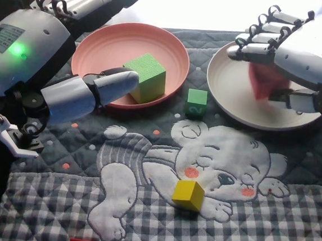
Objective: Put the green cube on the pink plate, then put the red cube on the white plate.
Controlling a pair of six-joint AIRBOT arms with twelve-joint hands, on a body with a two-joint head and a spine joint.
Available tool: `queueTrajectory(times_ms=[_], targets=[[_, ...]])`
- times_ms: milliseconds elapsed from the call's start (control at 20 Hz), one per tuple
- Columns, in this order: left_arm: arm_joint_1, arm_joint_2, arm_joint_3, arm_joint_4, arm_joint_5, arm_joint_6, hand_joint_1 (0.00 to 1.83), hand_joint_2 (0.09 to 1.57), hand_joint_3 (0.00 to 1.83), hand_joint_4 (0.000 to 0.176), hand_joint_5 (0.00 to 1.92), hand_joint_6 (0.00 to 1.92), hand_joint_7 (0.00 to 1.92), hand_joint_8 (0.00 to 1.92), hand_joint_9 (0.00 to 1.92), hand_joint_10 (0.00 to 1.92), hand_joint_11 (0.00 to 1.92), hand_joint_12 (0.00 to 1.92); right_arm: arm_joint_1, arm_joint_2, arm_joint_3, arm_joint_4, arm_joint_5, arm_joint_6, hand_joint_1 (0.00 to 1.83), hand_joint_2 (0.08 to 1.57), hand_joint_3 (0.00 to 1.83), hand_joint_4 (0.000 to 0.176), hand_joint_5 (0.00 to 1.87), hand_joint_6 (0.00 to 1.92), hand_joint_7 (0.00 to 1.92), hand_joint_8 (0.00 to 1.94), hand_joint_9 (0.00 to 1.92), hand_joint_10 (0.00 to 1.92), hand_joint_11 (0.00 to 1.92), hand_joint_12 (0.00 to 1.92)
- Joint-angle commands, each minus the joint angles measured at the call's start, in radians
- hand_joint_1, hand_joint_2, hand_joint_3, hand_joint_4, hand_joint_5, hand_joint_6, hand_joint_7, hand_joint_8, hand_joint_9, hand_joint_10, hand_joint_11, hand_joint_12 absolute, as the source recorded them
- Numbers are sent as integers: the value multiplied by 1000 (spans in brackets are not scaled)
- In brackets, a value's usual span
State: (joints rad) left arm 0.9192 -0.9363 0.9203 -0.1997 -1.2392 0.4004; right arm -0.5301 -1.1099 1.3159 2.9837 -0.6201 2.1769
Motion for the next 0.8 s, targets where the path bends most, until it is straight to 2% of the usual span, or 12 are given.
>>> queueTrajectory(times_ms=[0,200,250,300,350,400,450,500,600,650,700,750], targets=[[-5,4,-3,18,-135,-3,383,1242,1,27,258,7,351,9,356,32,0,1220,16,6,7,25,-109,-1,1086,1039,0,0,358,52,210,2,116,55,0,671],[-1,5,-4,18,-142,-3,366,1247,2,29,257,2,355,4,362,24,0,1220,16,20,-9,25,-110,-1,1105,1045,0,0,279,5,146,2,79,9,0,445],[1,5,-5,18,-147,-3,365,1235,0,41,259,1,340,0,330,8,0,1187,16,32,-24,25,-114,-1,1151,1053,1,0,312,16,169,8,86,8,0,375],[3,5,-6,17,-150,-3,360,1224,0,39,250,1,336,0,326,5,0,1171,16,39,-31,25,-122,-1,1140,1045,0,0,319,16,200,12,121,19,0,552],[7,10,-8,14,-158,-3,358,1212,0,30,239,0,314,0,306,0,0,1170,15,58,-51,25,-145,-1,1171,1054,2,0,301,7,215,15,137,24,0,592],[13,16,-11,3,-171,-3,390,1229,0,28,243,2,312,0,283,2,0,1227,15,77,-70,25,-174,-1,1048,1047,0,0,310,10,201,6,113,12,0,561],[25,21,-11,-20,-195,-3,453,1248,3,0,255,5,325,4,284,5,0,1294,13,104,-99,25,-222,-1,1000,1054,2,0,308,8,200,3,112,10,0,531],[42,28,-11,-43,-232,-3,502,1254,3,0,256,4,320,2,293,8,0,1292,6,130,-127,25,-270,-1,840,1044,0,0,324,14,260,21,184,38,0,706],[55,45,-10,-64,-290,-3,559,1284,6,0,280,9,393,21,406,51,0,1361,-22,175,-189,25,-373,-1,758,1075,11,0,286,2,262,12,216,48,0,882],[56,53,-10,-70,-319,-3,570,1273,0,0,276,6,421,26,445,65,0,1350,-48,200,-227,25,-446,-2,704,1147,37,0,212,4,183,3,151,19,0,693],[56,57,-8,-75,-355,-3,622,1240,0,13,276,4,464,33,486,80,0,1388,-83,221,-262,25,-534,-2,787,1146,28,0,165,2,199,10,186,27,0,696],[55,58,-6,-76,-399,-3,617,1230,0,31,293,6,504,30,514,81,80,1364,-114,236,-295,25,-631,-5,701,1169,35,0,75,4,197,8,190,25,0,698]])
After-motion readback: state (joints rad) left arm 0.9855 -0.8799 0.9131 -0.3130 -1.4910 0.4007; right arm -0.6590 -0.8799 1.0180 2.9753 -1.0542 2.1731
